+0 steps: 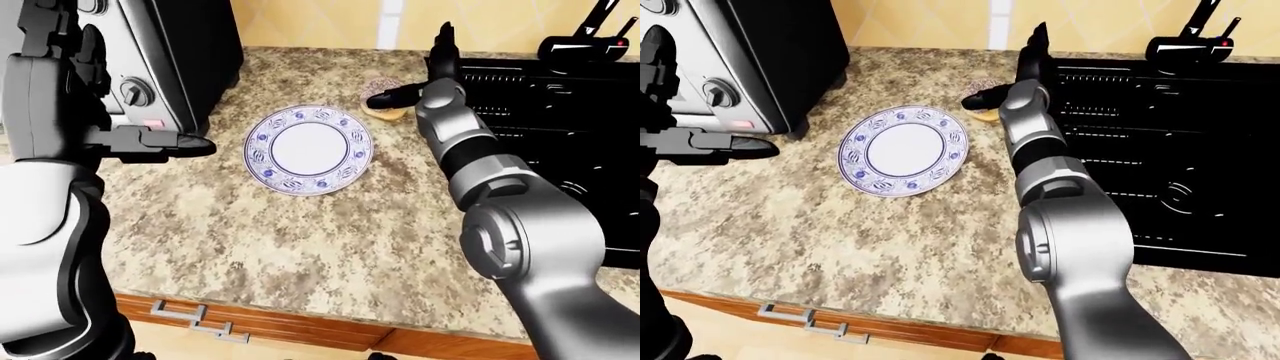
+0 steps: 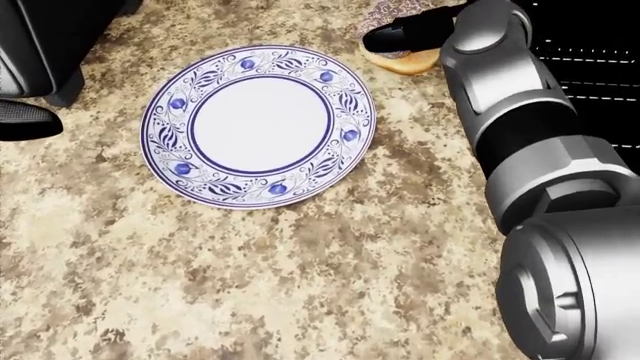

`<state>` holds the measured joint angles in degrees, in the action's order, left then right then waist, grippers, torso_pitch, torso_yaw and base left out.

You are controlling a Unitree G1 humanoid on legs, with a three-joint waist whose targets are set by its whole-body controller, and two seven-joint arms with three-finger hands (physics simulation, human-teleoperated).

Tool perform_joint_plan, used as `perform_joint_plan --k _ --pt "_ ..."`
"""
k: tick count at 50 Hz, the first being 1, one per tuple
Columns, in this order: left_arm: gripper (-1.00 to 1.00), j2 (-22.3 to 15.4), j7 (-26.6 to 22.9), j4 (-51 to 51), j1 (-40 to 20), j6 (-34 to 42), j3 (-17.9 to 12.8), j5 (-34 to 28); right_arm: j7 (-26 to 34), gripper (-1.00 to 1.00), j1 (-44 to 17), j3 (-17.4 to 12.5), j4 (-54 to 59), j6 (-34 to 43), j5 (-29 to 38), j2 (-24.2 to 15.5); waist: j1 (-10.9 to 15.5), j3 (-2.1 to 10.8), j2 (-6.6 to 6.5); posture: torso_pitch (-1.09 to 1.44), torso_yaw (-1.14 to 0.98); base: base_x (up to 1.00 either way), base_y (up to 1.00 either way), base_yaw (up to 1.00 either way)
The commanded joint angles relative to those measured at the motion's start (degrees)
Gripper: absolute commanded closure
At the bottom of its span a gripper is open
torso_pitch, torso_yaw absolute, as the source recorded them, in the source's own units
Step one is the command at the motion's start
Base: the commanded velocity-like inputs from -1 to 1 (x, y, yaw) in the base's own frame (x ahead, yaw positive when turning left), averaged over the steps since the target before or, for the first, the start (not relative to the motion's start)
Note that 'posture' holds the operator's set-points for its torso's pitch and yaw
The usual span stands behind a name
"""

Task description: Place the pastries on the plates.

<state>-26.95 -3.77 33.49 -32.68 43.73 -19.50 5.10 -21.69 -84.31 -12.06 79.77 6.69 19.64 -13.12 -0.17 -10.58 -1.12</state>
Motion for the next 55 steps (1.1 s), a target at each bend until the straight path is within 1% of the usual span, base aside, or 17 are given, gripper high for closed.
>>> perform_joint_plan --k 1,6,22,34,40,48,52,54,55 --pt "-1.00 -0.8 0.1 1.5 -1.2 -1.7 -0.8 -0.3 -0.6 -1.00 -2.2 0.0 -2.3 -1.5 0.2 -0.5 0.0 1.96 -0.18 0.23 0.00 0.00 0.00 0.00" --pt "-1.00 -0.8 -0.1 2.0 -0.8 -1.5 -1.1 -0.3 -0.4 -1.00 -1.9 0.2 -2.3 -1.4 0.4 -0.5 0.0 1.48 -0.14 0.26 0.00 0.00 0.00 0.00" --pt "-1.00 -1.3 -0.4 1.5 -1.9 -1.1 -1.0 -0.3 -1.5 -1.00 -2.1 0.3 -2.2 -0.4 1.5 -0.4 0.0 -0.67 -0.18 0.33 0.00 0.00 0.00 0.00" --pt "-1.00 -1.2 -0.4 2.3 -1.0 -1.1 -1.3 -0.6 -2.2 -1.00 -1.7 0.2 -2.1 -0.6 1.7 -0.2 -0.1 -2.09 -0.15 0.38 0.00 0.00 0.00 0.00" --pt "-1.00 -1.0 -0.4 2.8 -0.6 -1.2 -1.7 -0.3 -2.7 -1.00 -1.4 -0.1 -2.1 -0.7 1.8 -0.2 -0.1 -2.50 -0.12 0.38 0.00 0.00 0.00 0.00" --pt "-1.00 -1.2 -0.3 3.1 -0.1 -1.3 -2.1 -0.1 -3.2 -0.96 -1.3 -0.2 -2.0 -0.8 2.0 0.0 -0.2 -2.60 -0.07 0.38 0.00 0.00 0.00 0.00" --pt "-1.00 -1.4 -0.4 3.0 0.0 -1.4 -2.1 -0.1 -3.5 -1.00 -1.5 -0.4 -1.9 -0.9 2.1 0.2 -0.2 -2.61 -0.08 0.38 0.00 0.00 0.00 0.00" --pt "-1.00 -1.5 -0.4 3.0 -0.1 -1.3 -2.2 0.0 -3.4 -0.98 -1.7 -0.6 -1.9 -0.8 2.0 0.4 -0.2 -2.61 -0.08 0.38 0.00 0.00 0.00 0.00" --pt "-1.00 -1.6 -0.5 3.0 -0.1 -1.2 -2.4 0.1 -3.3 -0.95 -1.9 -0.6 -1.9 -0.8 2.1 0.4 -0.2 -2.62 -0.08 0.38 0.00 0.00 0.00 0.00"
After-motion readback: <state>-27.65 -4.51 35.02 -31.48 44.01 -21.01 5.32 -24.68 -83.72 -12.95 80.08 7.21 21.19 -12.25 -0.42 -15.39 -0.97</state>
